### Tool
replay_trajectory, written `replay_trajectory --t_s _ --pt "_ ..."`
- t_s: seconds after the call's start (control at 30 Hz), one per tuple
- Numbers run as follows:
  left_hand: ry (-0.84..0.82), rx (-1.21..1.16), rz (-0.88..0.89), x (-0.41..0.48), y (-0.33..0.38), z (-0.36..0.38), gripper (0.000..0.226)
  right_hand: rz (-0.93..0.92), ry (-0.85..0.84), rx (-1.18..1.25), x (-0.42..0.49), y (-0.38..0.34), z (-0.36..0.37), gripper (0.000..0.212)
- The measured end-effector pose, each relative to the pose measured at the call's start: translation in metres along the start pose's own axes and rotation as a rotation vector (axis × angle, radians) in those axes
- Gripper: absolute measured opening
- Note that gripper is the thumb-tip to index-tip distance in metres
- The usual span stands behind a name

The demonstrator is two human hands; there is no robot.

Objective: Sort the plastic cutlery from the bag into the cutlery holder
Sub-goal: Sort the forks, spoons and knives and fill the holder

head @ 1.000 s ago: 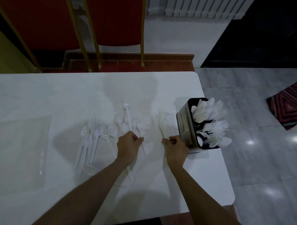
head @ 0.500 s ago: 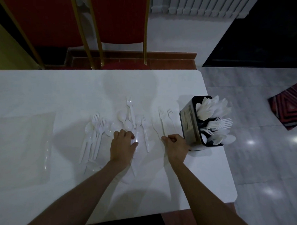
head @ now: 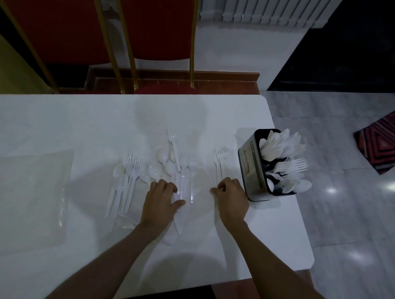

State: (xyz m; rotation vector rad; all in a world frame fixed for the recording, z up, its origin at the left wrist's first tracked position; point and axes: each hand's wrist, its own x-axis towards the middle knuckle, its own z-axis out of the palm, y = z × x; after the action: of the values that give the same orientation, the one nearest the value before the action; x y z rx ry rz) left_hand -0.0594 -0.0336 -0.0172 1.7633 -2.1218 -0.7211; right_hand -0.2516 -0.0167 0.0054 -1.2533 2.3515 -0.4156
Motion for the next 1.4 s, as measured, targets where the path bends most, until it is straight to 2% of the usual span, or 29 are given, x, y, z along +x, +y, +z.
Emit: replay_trajectory --t_s 0.2,0.33,0.57,0.7,0.8,0.93,1.07,1.13,1.27,1.33,1.4 --pt "-0.069 -0.02 0.003 -0.014 -0.009 -0.005 0.032 0.015 -0.105 -0.059 -0.001 0.002 0.003 0.015" --pt "-0.005 -0.158 -0.071 -0.016 -0.017 -0.014 0.023 0.007 -0.168 -0.037 0.006 -0.003 0.001 0.012" --pt "0.135 -0.324 -0.33 -0.008 -0.017 -0.022 0.022 0.069 -0.108 0.32 0.017 -0.027 -0.001 0.013" --pt "0.235 -0.449 -0.384 -0.009 -0.028 -0.027 0.02 0.082 -0.125 0.481 0.023 -0.052 -0.001 0.02" --pt "0.202 -0.51 -0.38 -0.01 -0.036 -0.036 0.02 0.076 -0.137 0.472 0.026 -0.062 0.01 0.016" --pt "0.157 -0.414 -0.305 -0.022 -0.052 -0.051 0.013 0.069 -0.18 0.465 0.02 -0.069 0.022 0.028" --pt "0.102 -0.27 -0.289 -0.056 -0.062 -0.057 0.019 0.092 -0.19 0.494 0.014 -0.071 0.025 0.023" --pt "0.093 -0.269 -0.374 -0.078 -0.058 -0.052 0.025 0.085 -0.219 0.477 0.01 -0.071 0.025 0.022" --pt "0.076 -0.307 -0.752 -0.098 -0.047 -0.041 0.039 0.061 -0.277 0.471 -0.001 -0.07 0.029 0.015" --pt "0.029 -0.267 -0.825 -0.094 -0.041 -0.04 0.047 0.056 -0.29 0.462 -0.006 -0.069 0.03 0.017" --pt "0.023 -0.247 -0.814 -0.084 -0.035 -0.041 0.043 0.06 -0.312 0.471 -0.009 -0.067 0.032 0.02"
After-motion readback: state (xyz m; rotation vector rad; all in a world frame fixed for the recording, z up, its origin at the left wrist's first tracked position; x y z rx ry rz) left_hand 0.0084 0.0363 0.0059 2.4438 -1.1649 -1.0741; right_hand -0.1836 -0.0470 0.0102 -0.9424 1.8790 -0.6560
